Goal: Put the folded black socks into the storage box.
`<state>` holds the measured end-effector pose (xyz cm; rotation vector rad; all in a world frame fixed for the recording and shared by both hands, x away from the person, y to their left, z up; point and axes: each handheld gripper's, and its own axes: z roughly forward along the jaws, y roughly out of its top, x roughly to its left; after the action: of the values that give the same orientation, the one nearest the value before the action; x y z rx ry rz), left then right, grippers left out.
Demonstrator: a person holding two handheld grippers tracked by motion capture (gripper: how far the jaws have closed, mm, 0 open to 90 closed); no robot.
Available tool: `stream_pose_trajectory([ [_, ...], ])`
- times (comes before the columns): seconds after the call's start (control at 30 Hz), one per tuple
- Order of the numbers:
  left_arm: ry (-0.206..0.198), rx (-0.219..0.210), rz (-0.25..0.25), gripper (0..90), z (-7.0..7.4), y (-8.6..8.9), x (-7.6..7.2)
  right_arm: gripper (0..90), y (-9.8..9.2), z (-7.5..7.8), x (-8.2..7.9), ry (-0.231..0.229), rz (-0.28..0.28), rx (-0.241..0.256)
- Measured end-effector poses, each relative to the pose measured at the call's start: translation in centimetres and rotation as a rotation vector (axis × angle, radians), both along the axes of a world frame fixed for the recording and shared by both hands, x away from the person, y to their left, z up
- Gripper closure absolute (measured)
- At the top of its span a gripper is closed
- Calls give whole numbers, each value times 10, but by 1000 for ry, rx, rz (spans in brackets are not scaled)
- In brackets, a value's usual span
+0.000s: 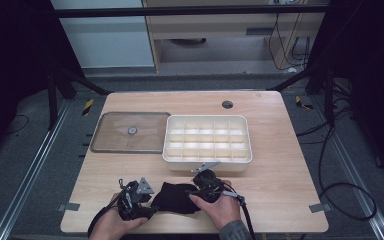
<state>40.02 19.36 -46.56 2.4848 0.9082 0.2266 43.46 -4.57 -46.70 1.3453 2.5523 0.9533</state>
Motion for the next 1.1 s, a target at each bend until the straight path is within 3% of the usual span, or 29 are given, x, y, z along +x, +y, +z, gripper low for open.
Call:
stream_pose_trajectory([
  [0.43, 25, -19, -39, 815, -1, -6, 6, 530, -2, -6, -6, 9, 27, -16],
  [0.8, 15, -21, -23, 837, 1, -2, 8, 524, -3, -9, -12, -5, 53, -53],
  [1.1, 8, -32, -22, 843, 7, 0, 9, 627, -4, -11, -12, -6, 72, -48],
])
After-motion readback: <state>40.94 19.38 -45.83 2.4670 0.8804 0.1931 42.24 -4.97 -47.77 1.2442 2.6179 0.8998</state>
